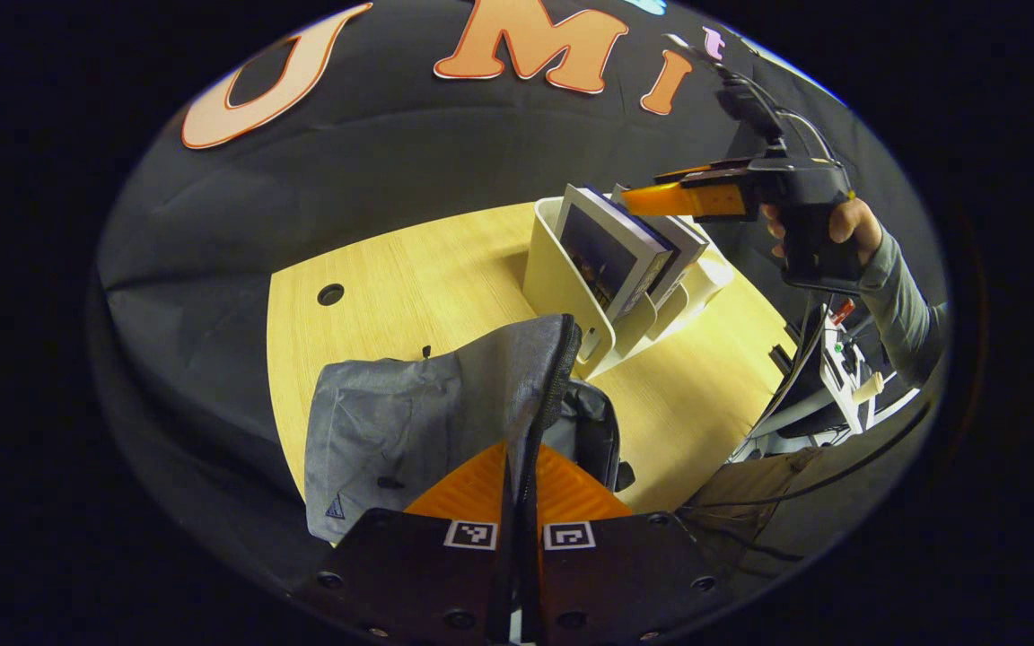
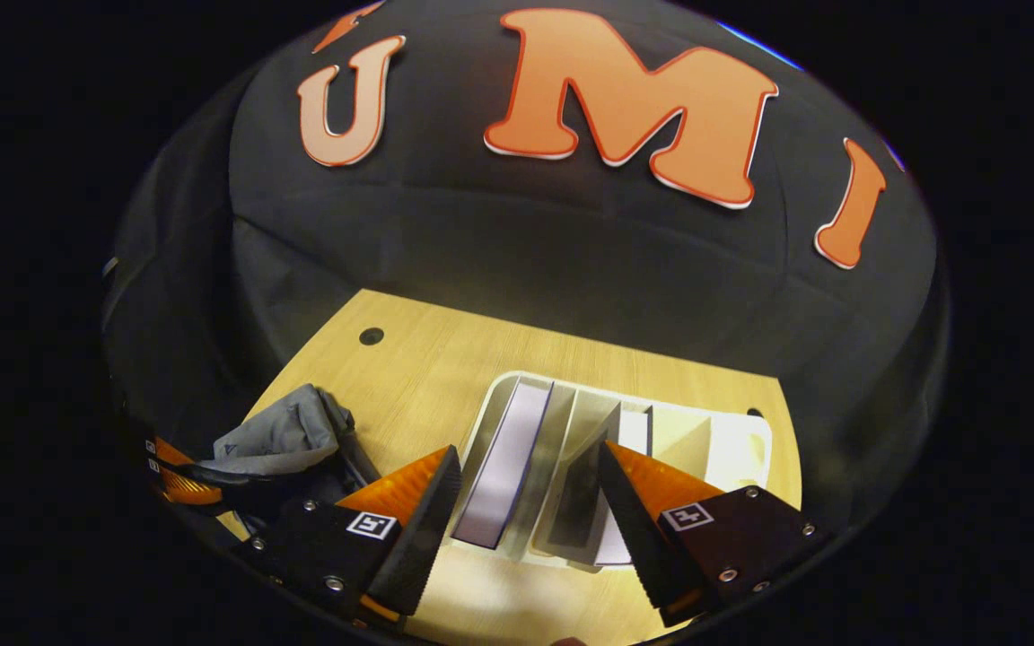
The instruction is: Open the schoolbag, grab two books from the bookshelf and put them into the schoolbag.
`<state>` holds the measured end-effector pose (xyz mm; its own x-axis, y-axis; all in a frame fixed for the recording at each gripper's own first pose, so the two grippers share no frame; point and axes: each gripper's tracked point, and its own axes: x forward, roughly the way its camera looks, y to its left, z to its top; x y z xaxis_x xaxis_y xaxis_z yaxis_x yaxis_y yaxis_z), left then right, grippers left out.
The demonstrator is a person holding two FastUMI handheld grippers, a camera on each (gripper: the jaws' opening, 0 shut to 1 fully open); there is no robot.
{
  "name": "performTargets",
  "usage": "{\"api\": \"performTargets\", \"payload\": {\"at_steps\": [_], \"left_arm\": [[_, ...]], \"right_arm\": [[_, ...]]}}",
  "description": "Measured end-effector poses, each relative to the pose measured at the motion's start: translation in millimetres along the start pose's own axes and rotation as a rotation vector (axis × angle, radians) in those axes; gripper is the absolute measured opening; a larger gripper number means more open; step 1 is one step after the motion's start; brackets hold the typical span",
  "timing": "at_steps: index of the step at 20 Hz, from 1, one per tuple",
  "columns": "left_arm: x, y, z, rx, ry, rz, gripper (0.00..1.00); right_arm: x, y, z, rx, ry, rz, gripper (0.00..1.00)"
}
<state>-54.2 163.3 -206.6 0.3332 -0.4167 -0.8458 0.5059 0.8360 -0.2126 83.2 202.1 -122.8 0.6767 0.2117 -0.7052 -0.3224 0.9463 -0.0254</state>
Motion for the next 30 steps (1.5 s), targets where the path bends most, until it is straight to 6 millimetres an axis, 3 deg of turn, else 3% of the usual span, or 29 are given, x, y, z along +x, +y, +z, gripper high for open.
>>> {"api": "performTargets", "payload": {"at_steps": [4, 12, 13, 14, 15, 16, 18, 19, 20, 21, 27, 30], "left_arm": [[-1.2, -2.6, -1.8, 0.031, 0.028, 0.004, 0.05], [-3.5, -3.8, -1.3, 0.018, 0.028, 0.013, 0.05], [-1.5, -3.4, -2.1, 0.014, 0.028, 0.013, 0.05], [-1.9, -3.4, -2.3, 0.011, 0.030, 0.013, 0.05], [-1.5, -4.7, -3.6, 0.009, 0.029, 0.013, 0.05], [-1.3, -5.3, -3.4, 0.006, 0.030, 0.012, 0.05], [1.2, -5.2, -5.4, 0.002, 0.029, 0.010, 0.05], [-0.4, -5.9, -5.4, 0.000, 0.028, 0.010, 0.05], [-0.8, -6.5, -5.7, -0.002, 0.028, 0.009, 0.05], [0.5, -6.8, -6.4, -0.002, 0.029, 0.010, 0.05], [0.7, -5.6, -4.3, -0.002, 0.030, 0.021, 0.05], [2.5, -7.4, -4.3, -0.007, 0.029, 0.018, 0.05]], "right_arm": [[15.0, 17.4, -10.9, 0.071, 0.149, 0.052, 0.82], [49.1, 13.4, -29.6, 0.170, 0.350, 0.007, 0.62], [50.0, 12.8, -29.9, 0.191, 0.369, -0.002, 0.55], [51.4, 12.3, -30.9, 0.212, 0.379, -0.013, 0.58], [50.7, 11.2, -27.8, 0.225, 0.378, -0.016, 0.40], [52.2, 9.7, -30.0, 0.236, 0.378, -0.021, 0.36], [46.6, 5.3, -25.7, 0.235, 0.359, -0.015, 0.33], [42.9, 3.2, -22.1, 0.235, 0.344, -0.007, 0.39], [35.9, 2.3, -20.4, 0.242, 0.334, 0.006, 0.38], [28.5, 1.8, -16.3, 0.255, 0.323, 0.022, 0.28], [-25.3, -10.8, 7.1, 0.334, 0.222, 0.095, 0.27], [-51.1, -15.9, 6.3, 0.341, 0.191, 0.126, 0.27]]}}
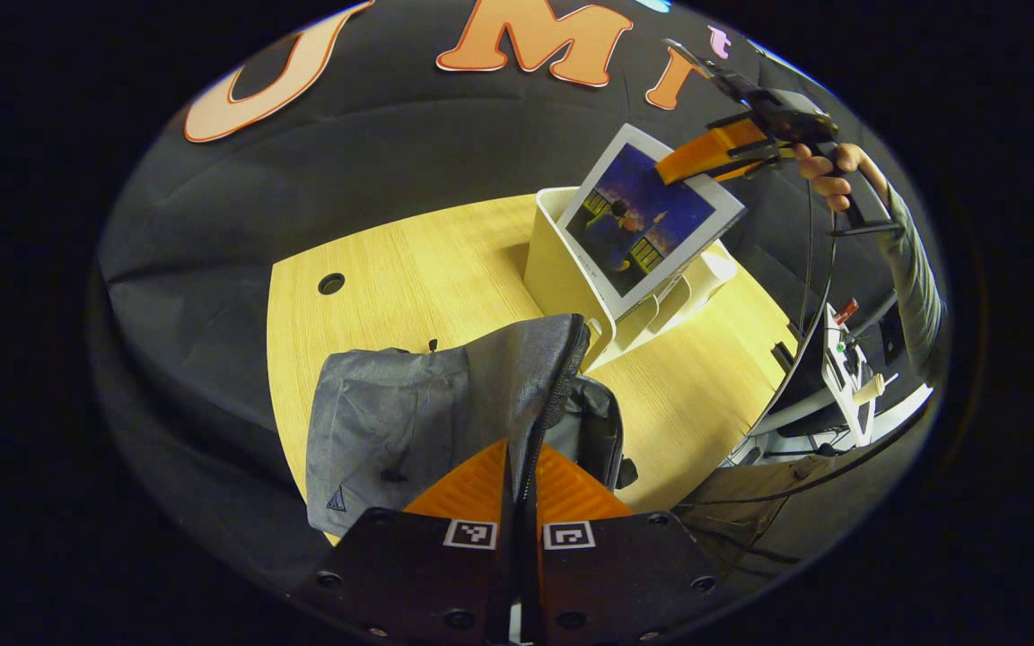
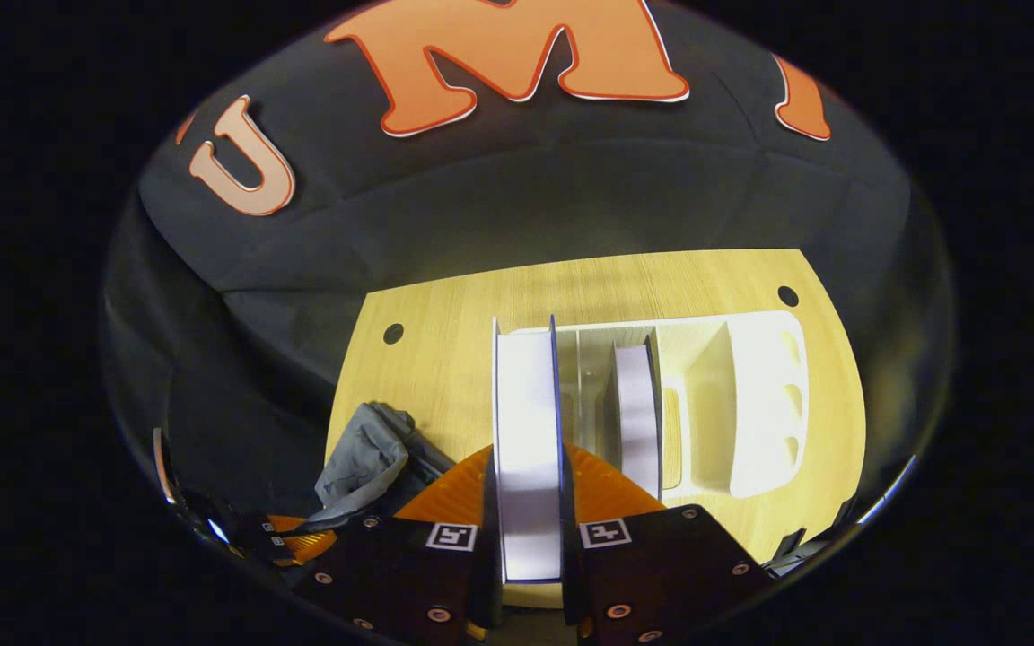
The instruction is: Open the schoolbag, grab two books from the bookshelf and put them into the schoolbag.
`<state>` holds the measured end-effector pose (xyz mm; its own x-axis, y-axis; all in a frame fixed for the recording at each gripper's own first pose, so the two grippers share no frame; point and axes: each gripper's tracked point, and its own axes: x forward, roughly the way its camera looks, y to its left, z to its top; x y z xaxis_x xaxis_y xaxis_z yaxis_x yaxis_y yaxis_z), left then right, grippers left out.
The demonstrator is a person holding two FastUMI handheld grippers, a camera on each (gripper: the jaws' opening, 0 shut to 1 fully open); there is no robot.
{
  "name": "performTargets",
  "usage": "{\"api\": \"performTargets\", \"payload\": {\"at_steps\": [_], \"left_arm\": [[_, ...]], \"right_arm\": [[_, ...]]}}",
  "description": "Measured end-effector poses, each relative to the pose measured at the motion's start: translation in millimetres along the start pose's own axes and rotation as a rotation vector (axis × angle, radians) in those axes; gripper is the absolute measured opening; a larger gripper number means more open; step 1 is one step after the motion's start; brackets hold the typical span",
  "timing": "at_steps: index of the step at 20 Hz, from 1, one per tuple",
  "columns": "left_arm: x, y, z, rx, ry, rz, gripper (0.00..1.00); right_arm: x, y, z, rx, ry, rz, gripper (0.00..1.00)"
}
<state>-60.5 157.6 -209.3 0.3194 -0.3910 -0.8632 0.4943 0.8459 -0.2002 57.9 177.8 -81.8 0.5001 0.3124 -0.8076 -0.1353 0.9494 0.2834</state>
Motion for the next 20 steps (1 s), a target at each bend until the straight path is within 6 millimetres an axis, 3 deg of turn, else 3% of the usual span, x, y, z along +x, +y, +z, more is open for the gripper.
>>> {"api": "performTargets", "payload": {"at_steps": [3, 5, 11, 17, 20], "left_arm": [[0.9, 1.9, 0.0, 0.004, -0.005, 0.003, 0.05], [1.2, 0.5, -0.1, -0.009, -0.005, 0.001, 0.05], [1.6, -1.5, 0.3, -0.017, -0.007, -0.014, 0.05], [0.6, -5.1, -0.2, -0.026, 0.003, -0.046, 0.05], [1.9, -4.3, -0.1, -0.028, -0.001, -0.050, 0.05]], "right_arm": [[-23.7, -2.6, 0.5, 0.010, -0.055, 0.015, 0.27], [-23.8, -5.7, -6.4, 0.007, -0.068, 0.016, 0.27], [-54.4, -5.0, -32.4, 0.056, -0.108, 0.069, 0.27], [-73.0, -3.7, -66.1, 0.147, -0.149, 0.141, 0.27], [-77.3, -6.5, -97.0, 0.212, -0.151, 0.163, 0.27]]}}
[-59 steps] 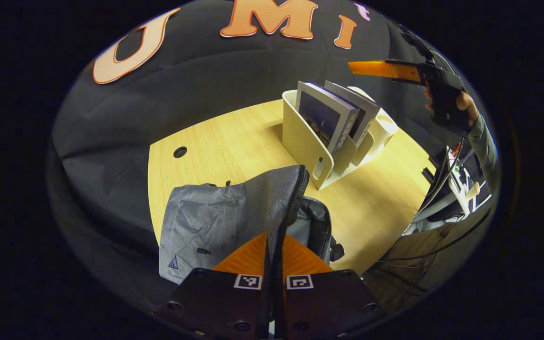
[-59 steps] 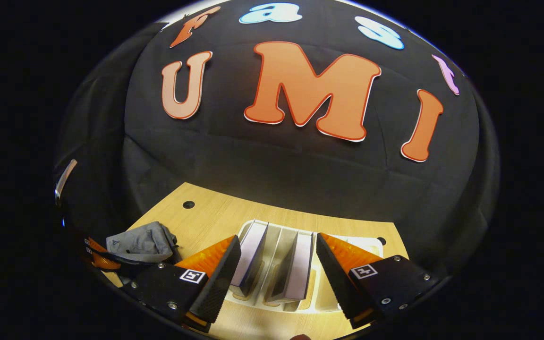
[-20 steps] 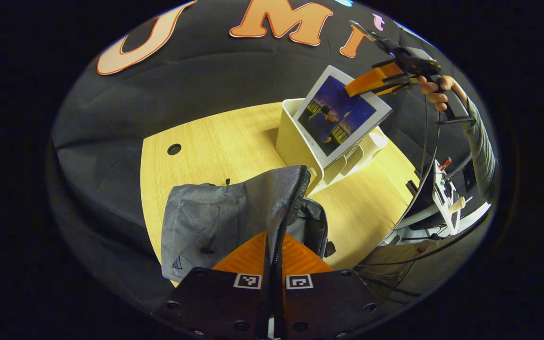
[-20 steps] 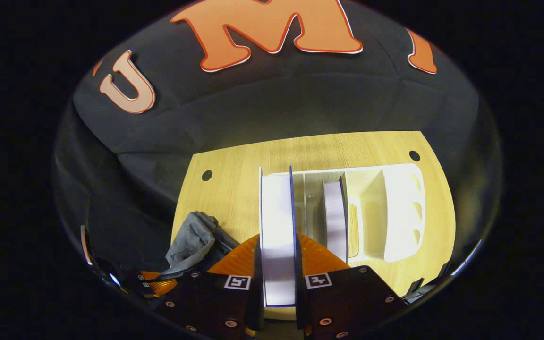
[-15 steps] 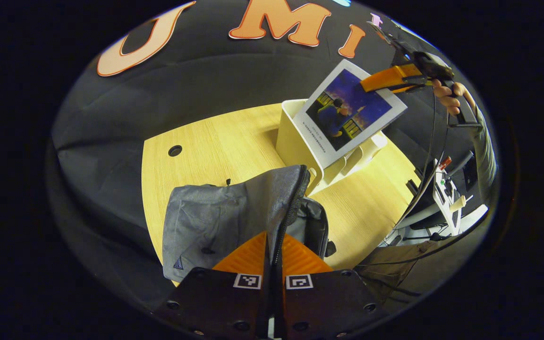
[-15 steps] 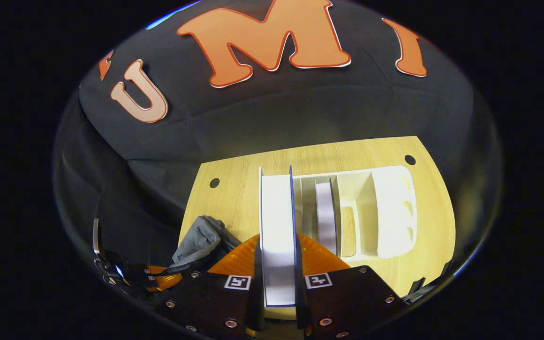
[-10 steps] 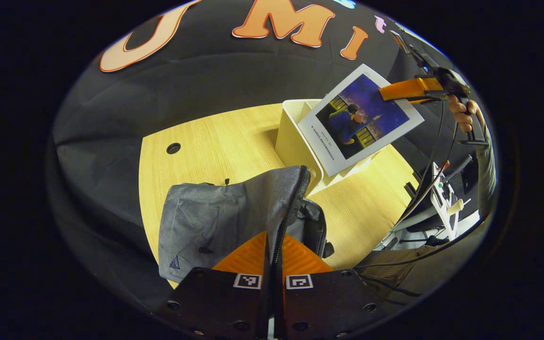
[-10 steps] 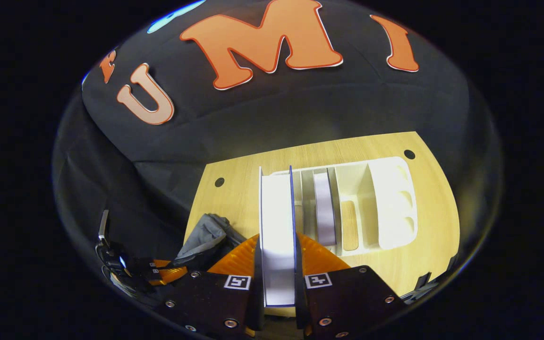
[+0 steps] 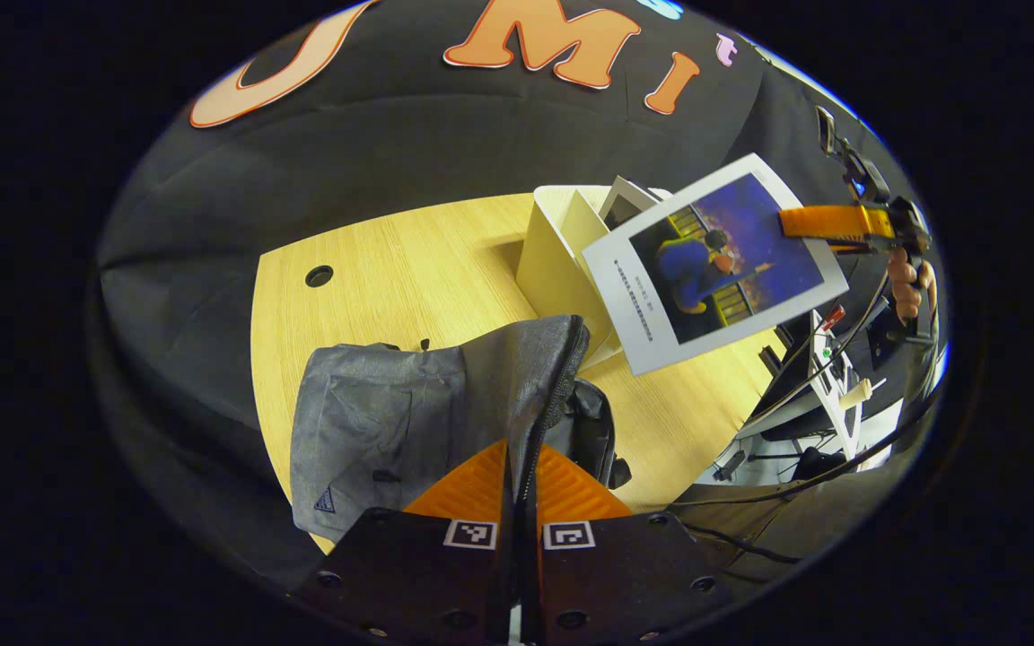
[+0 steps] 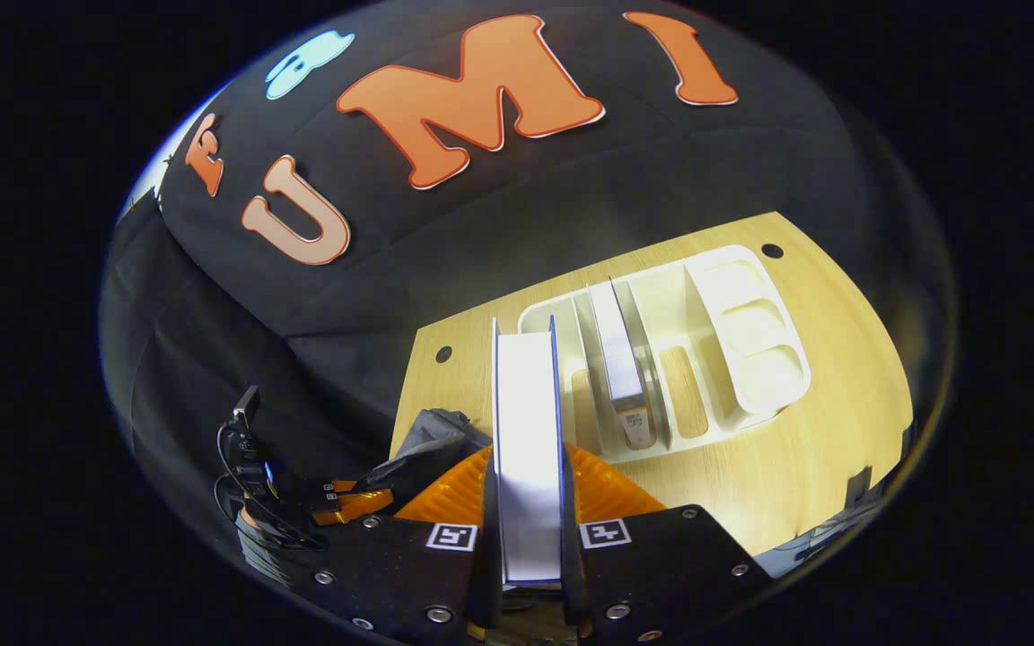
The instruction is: Open the schoolbag, grab two books from the bookshelf and put them into the schoolbag.
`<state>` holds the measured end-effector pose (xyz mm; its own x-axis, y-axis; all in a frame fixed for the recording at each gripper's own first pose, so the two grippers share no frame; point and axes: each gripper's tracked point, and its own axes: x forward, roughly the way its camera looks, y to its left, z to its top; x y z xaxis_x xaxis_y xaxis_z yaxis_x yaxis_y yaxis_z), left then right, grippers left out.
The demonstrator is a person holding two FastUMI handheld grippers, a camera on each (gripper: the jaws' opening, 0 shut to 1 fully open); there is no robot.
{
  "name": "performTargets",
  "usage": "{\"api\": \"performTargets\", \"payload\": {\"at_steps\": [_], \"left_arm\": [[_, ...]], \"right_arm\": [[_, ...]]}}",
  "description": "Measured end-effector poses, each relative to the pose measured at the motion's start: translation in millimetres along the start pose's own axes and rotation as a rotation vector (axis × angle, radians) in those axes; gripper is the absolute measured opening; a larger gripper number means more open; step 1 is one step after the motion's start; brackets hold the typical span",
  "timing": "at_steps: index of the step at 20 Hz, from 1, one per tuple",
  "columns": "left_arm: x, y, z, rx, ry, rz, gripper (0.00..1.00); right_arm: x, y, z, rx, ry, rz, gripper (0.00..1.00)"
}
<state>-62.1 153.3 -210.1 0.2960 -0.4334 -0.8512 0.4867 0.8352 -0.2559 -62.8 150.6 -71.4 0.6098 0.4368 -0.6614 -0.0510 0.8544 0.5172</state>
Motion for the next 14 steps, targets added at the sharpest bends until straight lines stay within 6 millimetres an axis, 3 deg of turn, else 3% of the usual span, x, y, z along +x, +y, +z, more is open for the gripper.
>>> {"api": "performTargets", "payload": {"at_steps": [2, 8, 11, 14], "left_arm": [[1.2, -0.4, -0.3, 0.007, -0.006, -0.004, 0.05], [1.2, -2.7, 0.0, 0.016, -0.011, -0.030, 0.05], [2.1, -3.1, 2.2, 0.009, -0.018, -0.036, 0.05], [1.9, -5.7, 1.7, -0.008, -0.030, -0.039, 0.05]], "right_arm": [[-0.3, -0.1, -18.2, 0.055, 0.005, 0.026, 0.27], [-9.4, -11.6, -48.7, 0.218, -0.056, 0.054, 0.27], [-18.9, -3.5, -68.4, 0.295, -0.068, 0.125, 0.26], [-9.6, 8.5, -94.0, 0.364, -0.062, 0.164, 0.27]]}}
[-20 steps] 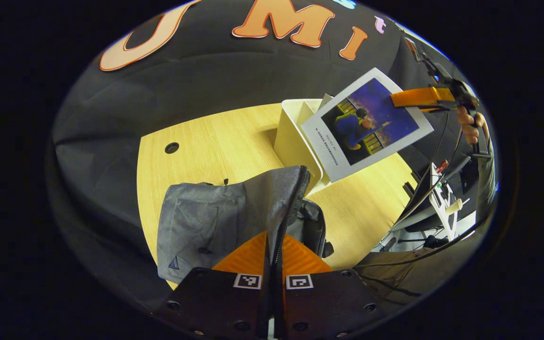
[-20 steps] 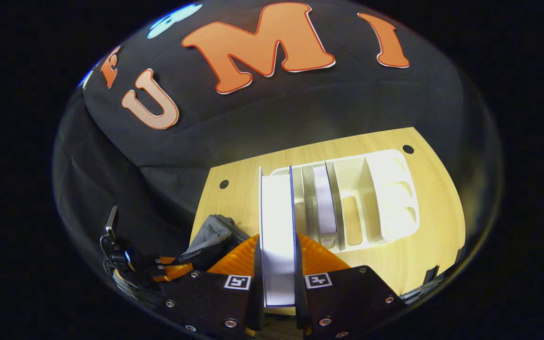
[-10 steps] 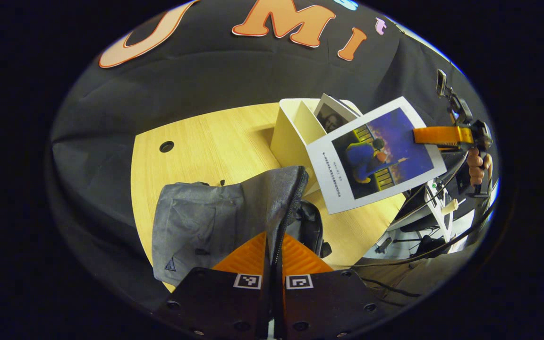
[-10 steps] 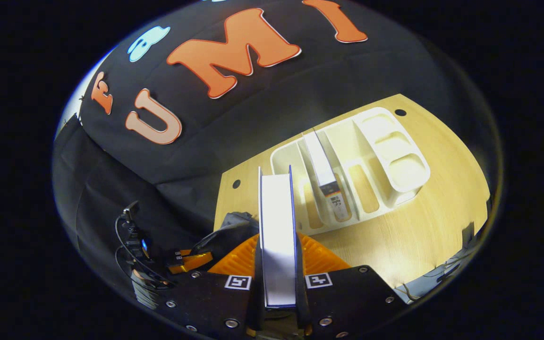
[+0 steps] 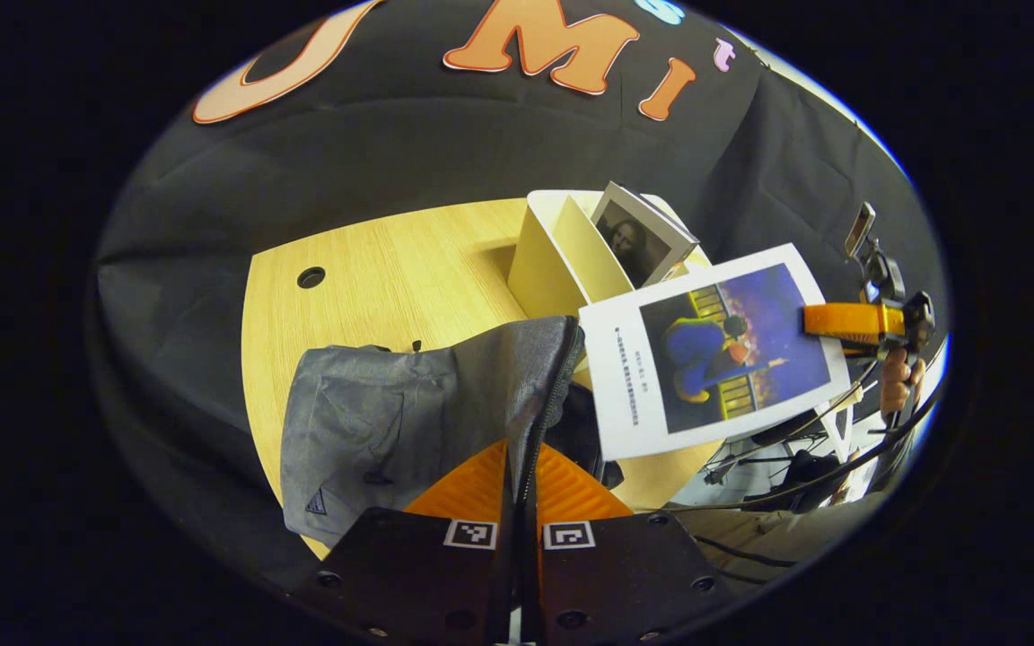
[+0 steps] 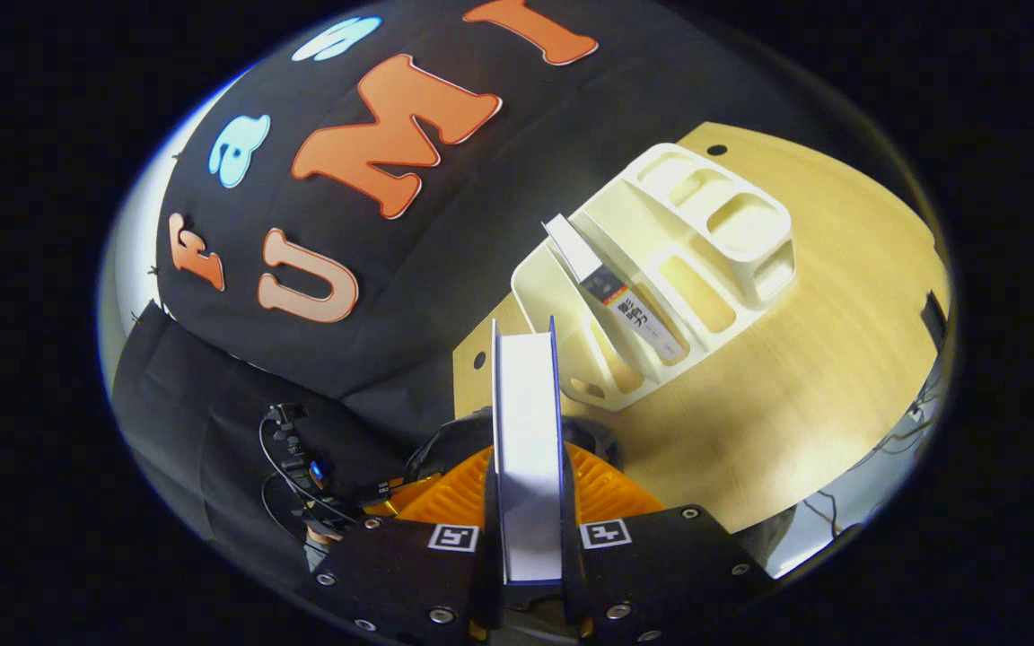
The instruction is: Open the schoolbag, grab two books from the bookshelf and put them into the schoolbag.
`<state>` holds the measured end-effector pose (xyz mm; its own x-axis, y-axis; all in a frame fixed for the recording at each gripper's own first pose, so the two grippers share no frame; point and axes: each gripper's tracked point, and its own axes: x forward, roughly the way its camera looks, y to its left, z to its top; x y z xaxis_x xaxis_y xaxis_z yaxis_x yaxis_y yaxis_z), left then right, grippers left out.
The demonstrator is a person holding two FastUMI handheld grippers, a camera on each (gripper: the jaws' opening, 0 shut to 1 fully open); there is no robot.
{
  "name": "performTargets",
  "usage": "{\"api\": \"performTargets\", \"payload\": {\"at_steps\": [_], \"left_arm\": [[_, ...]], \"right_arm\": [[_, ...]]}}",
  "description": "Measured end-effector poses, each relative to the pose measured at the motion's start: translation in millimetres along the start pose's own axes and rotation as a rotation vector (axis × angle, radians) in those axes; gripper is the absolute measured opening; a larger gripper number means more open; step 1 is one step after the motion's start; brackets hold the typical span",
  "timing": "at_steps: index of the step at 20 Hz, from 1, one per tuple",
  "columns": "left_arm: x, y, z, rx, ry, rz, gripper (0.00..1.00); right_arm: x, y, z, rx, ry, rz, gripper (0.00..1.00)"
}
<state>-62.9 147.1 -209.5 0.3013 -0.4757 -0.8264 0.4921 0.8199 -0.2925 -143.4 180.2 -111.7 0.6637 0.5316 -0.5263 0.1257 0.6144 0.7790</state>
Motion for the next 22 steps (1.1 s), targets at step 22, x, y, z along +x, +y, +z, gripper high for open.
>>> {"api": "performTargets", "payload": {"at_steps": [22], "left_arm": [[3.2, -3.4, 4.4, -0.039, -0.077, 0.012, 0.05]], "right_arm": [[183.2, 23.1, -125.7, 0.137, 0.071, 0.171, 0.26]]}}
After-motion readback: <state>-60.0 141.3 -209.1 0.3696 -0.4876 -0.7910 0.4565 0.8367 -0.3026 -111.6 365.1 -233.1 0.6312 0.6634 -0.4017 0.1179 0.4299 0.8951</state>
